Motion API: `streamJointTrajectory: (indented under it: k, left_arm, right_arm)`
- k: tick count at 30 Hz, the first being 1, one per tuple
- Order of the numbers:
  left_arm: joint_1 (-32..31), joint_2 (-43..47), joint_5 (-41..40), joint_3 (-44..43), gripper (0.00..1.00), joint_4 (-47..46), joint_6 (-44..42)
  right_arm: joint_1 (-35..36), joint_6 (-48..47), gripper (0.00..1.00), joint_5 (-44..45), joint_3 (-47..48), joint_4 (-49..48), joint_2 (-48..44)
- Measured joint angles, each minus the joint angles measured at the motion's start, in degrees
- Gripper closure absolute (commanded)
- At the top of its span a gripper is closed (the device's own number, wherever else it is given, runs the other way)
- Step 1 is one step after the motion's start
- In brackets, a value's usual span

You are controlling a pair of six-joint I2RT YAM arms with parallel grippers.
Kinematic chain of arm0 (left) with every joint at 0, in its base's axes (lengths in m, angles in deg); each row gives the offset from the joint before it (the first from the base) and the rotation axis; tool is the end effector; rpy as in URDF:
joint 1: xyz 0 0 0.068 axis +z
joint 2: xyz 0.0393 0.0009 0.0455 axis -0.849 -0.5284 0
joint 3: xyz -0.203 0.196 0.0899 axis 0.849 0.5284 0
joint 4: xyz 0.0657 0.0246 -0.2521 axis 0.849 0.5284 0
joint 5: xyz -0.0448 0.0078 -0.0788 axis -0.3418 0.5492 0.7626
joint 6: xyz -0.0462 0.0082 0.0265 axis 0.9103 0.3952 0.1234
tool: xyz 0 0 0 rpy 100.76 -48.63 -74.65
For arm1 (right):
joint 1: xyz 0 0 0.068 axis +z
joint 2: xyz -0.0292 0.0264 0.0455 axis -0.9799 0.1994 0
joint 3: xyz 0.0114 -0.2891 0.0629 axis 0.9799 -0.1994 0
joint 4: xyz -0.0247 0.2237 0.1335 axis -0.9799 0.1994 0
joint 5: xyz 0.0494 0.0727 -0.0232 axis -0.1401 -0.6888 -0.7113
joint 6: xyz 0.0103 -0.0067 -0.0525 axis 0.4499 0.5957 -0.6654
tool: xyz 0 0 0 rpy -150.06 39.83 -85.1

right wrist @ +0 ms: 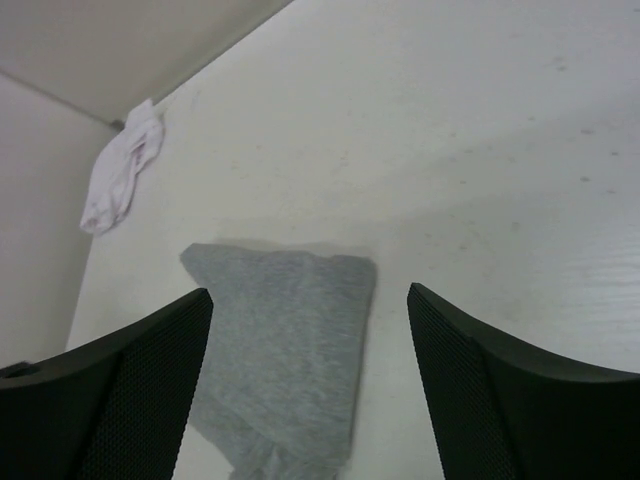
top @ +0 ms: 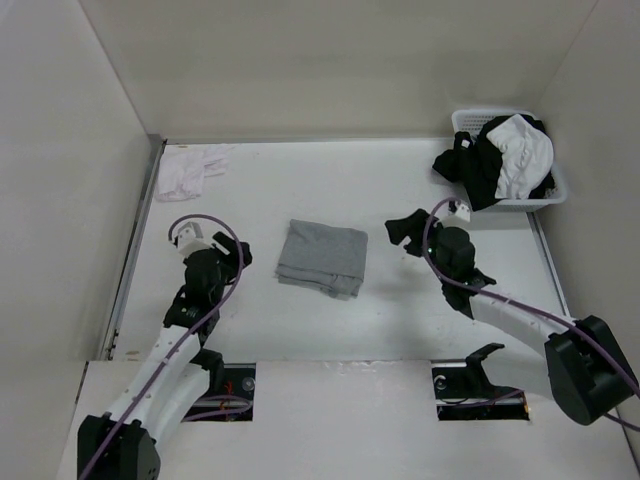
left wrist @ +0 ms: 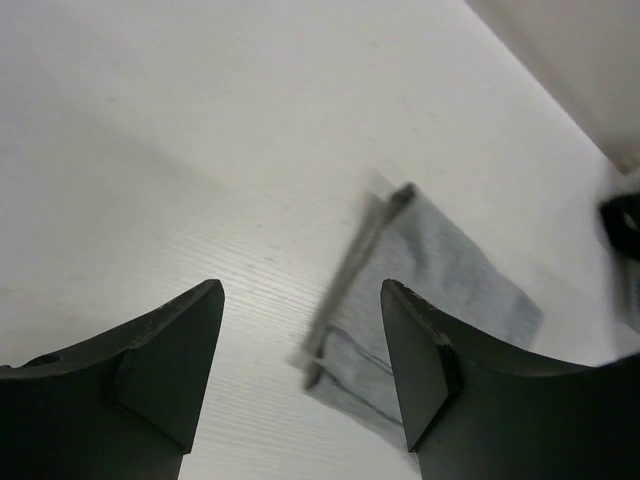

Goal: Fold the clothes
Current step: Fold the tank top

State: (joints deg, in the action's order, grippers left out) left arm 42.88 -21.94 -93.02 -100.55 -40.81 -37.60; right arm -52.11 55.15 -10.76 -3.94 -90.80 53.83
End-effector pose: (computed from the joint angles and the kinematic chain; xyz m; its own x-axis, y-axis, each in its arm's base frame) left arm 0.1484 -0.0315 0.2253 -0.2686 -0.6133 -0.7428 -0.2023 0.7898 -0.5790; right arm 0.2164 0.1018 0.2454 -0.3465 0.5664 -0.7477 -0.1158 0.7652 0.6333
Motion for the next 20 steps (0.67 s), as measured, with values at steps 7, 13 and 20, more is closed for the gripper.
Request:
streamJointTrajectory:
  k: [7, 13, 20]
  left_arm:
    - [8.87, -1.16, 2.54, 0.00, 0.38, 5.14, 1.09]
    - [9.20, -4.09, 3.48, 0.00, 0.39, 5.16, 1.77]
    - [9.18, -8.15, 3.48, 0.00, 0.37, 3.98, 1.88]
  right_arm:
    - [-1.70, 0.94, 0.09, 5.97, -6.10, -3.67, -1.20]
    - [-2.54, 1.46, 0.08, 6.62, -6.10, -5.92, -1.22]
    - [-3.45, 1.64, 0.08, 6.54, -6.10, -6.21, -1.29]
